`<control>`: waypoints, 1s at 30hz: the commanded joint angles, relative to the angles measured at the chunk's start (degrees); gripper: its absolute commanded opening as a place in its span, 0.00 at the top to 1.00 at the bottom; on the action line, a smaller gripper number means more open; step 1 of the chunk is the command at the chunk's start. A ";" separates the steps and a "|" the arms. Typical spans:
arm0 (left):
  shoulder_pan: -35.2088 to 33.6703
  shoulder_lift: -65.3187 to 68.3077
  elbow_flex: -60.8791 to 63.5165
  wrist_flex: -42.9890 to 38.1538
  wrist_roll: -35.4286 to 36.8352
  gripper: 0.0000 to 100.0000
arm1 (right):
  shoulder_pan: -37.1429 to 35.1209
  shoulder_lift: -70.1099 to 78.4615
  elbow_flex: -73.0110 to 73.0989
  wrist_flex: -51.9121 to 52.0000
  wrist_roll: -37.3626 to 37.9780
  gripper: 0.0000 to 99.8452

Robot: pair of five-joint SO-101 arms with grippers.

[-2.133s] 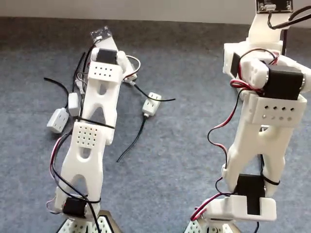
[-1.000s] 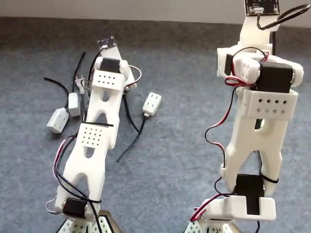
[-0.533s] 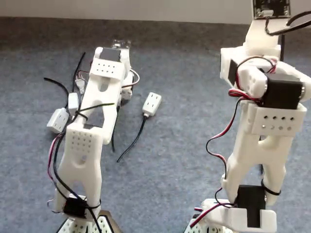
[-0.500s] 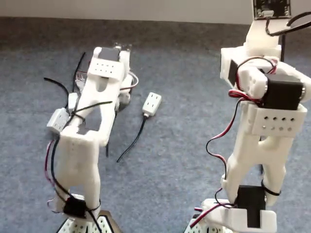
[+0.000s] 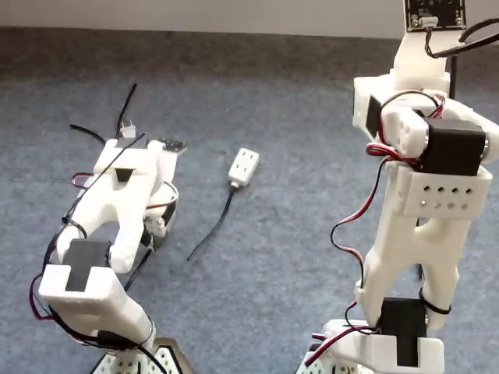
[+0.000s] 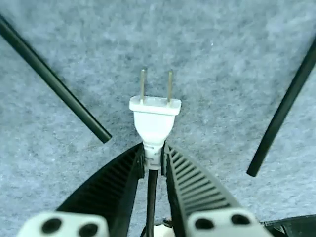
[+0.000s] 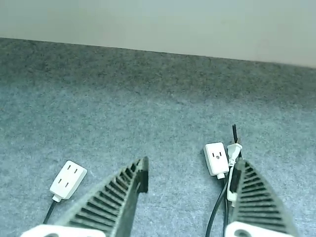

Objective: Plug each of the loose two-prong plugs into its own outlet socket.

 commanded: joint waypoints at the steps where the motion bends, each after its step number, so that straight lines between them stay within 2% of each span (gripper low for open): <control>1: -2.15 -1.80 0.66 -0.18 -0.88 0.86 | -0.22 -1.80 -0.04 -1.10 0.62 0.73; 6: -1.80 -4.26 -0.66 0.09 -0.88 0.83 | -0.22 -2.07 -0.04 -1.01 0.70 0.73; 16: -3.12 -18.77 -1.71 1.93 -0.88 0.83 | -0.22 -2.24 -0.04 -0.84 0.70 0.73; 23: -4.88 -14.64 5.05 -7.56 -1.05 0.83 | -0.22 -2.07 -0.04 -0.92 0.70 0.73; 30: -4.62 -9.45 5.32 -12.13 -0.88 0.83 | -0.22 -2.24 -0.04 -0.84 0.79 0.73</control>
